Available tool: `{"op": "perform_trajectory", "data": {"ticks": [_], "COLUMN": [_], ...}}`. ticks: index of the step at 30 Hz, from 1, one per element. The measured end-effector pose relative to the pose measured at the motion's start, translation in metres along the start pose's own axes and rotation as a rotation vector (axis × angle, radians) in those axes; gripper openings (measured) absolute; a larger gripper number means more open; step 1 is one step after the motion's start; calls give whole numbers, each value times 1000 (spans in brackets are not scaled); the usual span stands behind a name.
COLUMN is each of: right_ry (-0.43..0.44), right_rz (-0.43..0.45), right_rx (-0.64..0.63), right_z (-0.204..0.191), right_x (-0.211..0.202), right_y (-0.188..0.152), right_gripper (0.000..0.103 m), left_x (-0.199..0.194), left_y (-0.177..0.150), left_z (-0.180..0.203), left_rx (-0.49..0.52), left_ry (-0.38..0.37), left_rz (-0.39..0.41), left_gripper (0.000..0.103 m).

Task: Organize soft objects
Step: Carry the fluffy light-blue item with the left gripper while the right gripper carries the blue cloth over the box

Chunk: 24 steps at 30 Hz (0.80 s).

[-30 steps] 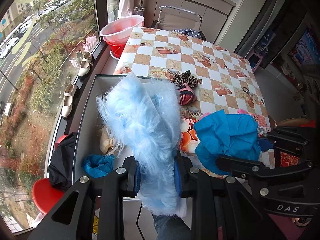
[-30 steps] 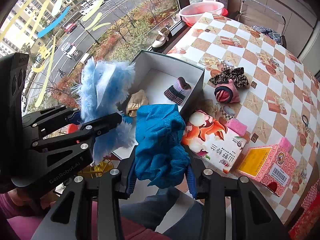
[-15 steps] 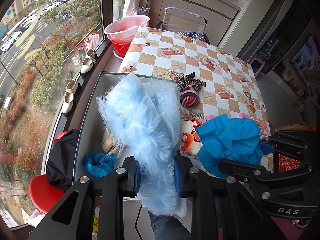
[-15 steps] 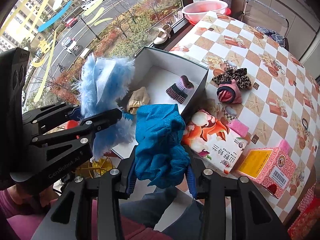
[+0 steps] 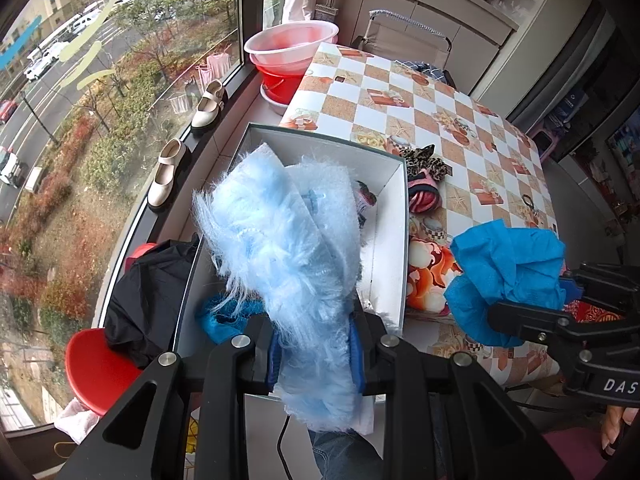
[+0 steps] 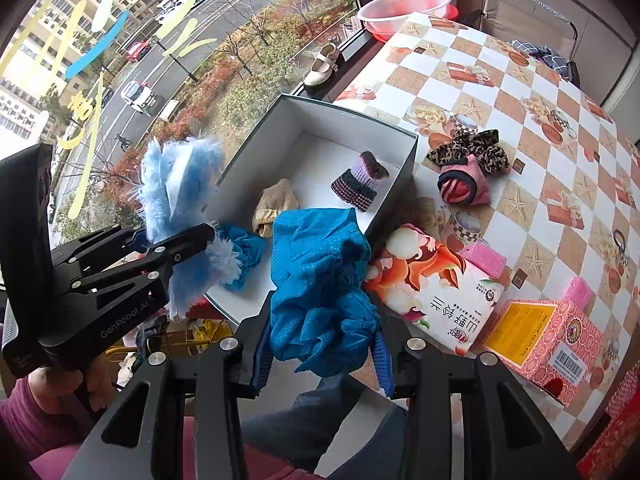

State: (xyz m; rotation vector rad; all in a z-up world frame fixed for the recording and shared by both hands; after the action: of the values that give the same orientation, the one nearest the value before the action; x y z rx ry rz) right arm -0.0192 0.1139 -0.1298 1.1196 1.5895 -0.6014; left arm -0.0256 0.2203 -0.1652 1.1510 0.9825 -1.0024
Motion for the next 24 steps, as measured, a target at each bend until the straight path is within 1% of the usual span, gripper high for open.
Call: {"op": "perform_trajectory", "data": {"ticks": [6,13,24], "right_ry": [-13,-17,-37], "right_rz": [-29,-40,-59], "right_rx": [-48,-88,-142], "right_z": [-11,-20,-33], "right_x": [11,16,28], "right_y": [5,15,32], "right_gripper": [43,43,43], "left_x": [11,17,30], "left_y": [-2,-6,0], "left_z": [-8,-17,-26], "left_rx": [-18,-31,-51], "left_ry": [12,29,56], "left_rz": [-18,-28,-44], "left_gripper": [30,30,30]}}
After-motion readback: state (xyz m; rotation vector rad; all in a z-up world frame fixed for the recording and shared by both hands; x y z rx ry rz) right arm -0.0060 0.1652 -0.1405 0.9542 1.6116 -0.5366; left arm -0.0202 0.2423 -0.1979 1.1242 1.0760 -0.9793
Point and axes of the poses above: each gripper's, at about its wrist camera, not at the fingertips, and x roughly the way its jaws point, z to its right, y to its top, the point moved 10 cm from there along x, roughly the way its jaws point, and after that the axes turned 6 degrees about -z, right-handed, at the moved point
